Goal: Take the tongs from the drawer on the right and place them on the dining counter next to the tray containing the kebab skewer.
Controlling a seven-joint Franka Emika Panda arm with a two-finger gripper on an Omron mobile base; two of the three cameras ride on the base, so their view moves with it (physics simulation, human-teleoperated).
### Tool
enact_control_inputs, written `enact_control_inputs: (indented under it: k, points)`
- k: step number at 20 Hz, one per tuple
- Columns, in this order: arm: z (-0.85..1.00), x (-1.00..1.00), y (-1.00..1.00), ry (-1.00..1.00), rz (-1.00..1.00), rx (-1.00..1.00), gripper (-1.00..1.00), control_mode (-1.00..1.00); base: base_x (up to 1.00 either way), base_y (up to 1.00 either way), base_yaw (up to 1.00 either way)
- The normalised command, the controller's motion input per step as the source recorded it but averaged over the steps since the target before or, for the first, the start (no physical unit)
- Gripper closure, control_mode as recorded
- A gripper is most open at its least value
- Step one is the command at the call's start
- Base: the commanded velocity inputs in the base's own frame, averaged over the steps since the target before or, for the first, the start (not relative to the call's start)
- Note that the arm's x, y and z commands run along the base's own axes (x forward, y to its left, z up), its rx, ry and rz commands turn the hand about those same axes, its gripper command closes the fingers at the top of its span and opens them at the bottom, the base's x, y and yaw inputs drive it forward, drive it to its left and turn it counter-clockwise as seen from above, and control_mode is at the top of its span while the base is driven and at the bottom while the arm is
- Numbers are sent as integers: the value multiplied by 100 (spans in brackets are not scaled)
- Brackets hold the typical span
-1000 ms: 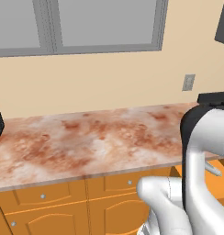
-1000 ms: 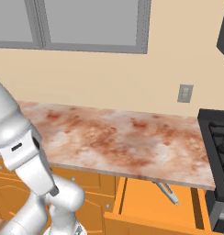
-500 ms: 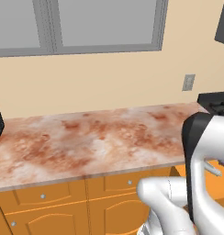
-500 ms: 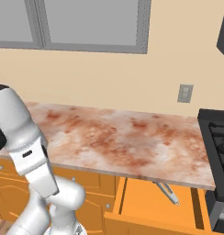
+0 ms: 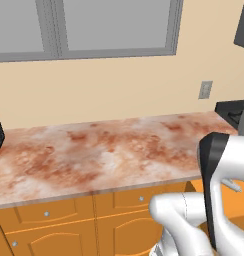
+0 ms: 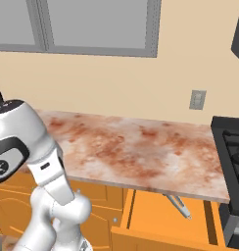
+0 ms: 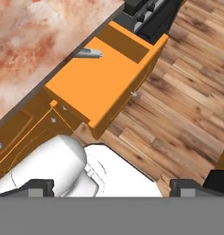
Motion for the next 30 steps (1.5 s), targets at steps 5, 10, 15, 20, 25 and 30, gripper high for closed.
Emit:
enact_control_inputs:
  k: [5, 10, 15, 20, 25, 30]
  points:
    - [-23, 46, -23, 4, 0, 0, -100, -100, 0, 0, 0]
    - [-43, 29, -52, 4, 0, 0, -100, -100, 0, 0, 0]
    - [-49, 25, -59, 2, 0, 1, -100, -100, 0, 0, 0]
    - [-45, 42, -53, 1, 0, 1, -100, -100, 0, 0, 0]
    - [-55, 40, -49, 3, 0, 2, -100, -100, 0, 0, 0]
    - [-62, 36, -53, 4, 0, 1, -100, -100, 0, 0, 0]
